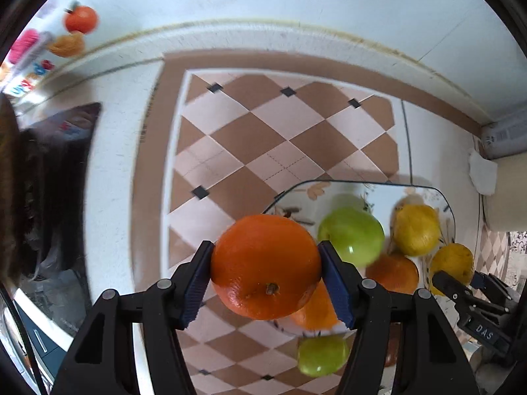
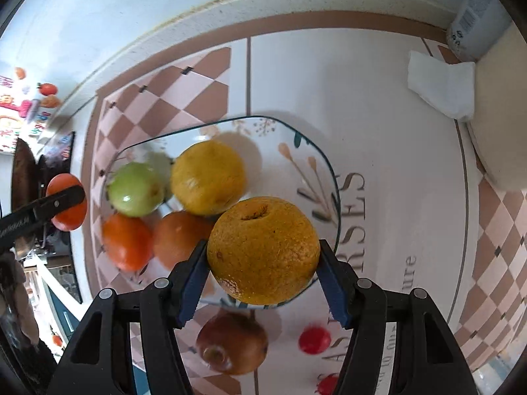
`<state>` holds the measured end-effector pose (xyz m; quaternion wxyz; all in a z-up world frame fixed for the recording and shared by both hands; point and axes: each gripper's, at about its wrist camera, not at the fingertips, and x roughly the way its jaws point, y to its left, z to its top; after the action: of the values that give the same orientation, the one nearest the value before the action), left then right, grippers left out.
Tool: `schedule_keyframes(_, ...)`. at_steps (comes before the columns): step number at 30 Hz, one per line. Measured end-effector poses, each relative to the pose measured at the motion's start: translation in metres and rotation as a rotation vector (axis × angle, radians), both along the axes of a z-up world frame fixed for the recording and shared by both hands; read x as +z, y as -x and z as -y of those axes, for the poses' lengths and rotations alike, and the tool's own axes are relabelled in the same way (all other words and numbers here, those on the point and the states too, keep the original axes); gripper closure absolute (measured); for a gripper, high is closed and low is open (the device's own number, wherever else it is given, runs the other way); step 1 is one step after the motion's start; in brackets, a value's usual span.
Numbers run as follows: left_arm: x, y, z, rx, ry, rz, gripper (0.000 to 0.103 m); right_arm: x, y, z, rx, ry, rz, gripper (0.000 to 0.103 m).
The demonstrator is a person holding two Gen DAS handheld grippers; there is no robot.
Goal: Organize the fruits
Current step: 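Lower both fruits onto the white plate and open both tools, then lift both tools away from the plate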
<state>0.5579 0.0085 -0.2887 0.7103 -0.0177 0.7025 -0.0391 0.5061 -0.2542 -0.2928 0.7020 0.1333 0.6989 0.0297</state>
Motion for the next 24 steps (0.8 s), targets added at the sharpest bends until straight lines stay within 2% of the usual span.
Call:
schedule_keyframes(4, -0.023, -0.013, -0.001, 0.003, 0.01, -0.08, 0.041, -0.012, -0.007, -0.009, 0.006, 0.012, -0.021, 0.037)
schedule_keyframes(9, -0.022, -0.018, 0.003, -0.024, -0.01, -0.085, 0.041, -0.017, -0.005, -0.01, 0.014, 0.017, -0.034, 0.037)
schedule_keyframes(12, -0.021, -0.021, 0.0, -0.01, 0.034, -0.103, 0.041, -0.021, -0.004, -0.011, 0.004, 0.007, -0.062, 0.037)
schedule_keyframes(13, -0.019, -0.022, -0.001, -0.008, 0.048, -0.101, 0.04, -0.02, -0.003, -0.011, 0.001, 0.001, -0.061, 0.035)
schedule_keyframes(14, -0.016, -0.023, -0.003, -0.004, 0.058, -0.097, 0.038, -0.02, -0.004, -0.013, 0.002, 0.0, -0.057, 0.028)
schedule_keyframes(16, -0.011, -0.023, -0.006, 0.002, 0.053, -0.084, 0.026, -0.017, -0.003, -0.017, -0.002, 0.008, -0.042, 0.021)
schedule_keyframes(18, -0.007, -0.022, -0.009, 0.007, 0.047, -0.07, 0.016, -0.01, -0.003, -0.02, 0.005, 0.02, -0.03, 0.02)
schedule_keyframes(21, 0.0, -0.015, -0.015, 0.02, 0.045, -0.058, 0.014, 0.001, 0.0, -0.025, 0.026, 0.07, -0.009, 0.01)
schedule_keyframes(24, 0.011, 0.003, -0.016, 0.02, 0.023, -0.017, 0.014, 0.012, 0.007, -0.03, 0.049, 0.141, 0.021, 0.01)
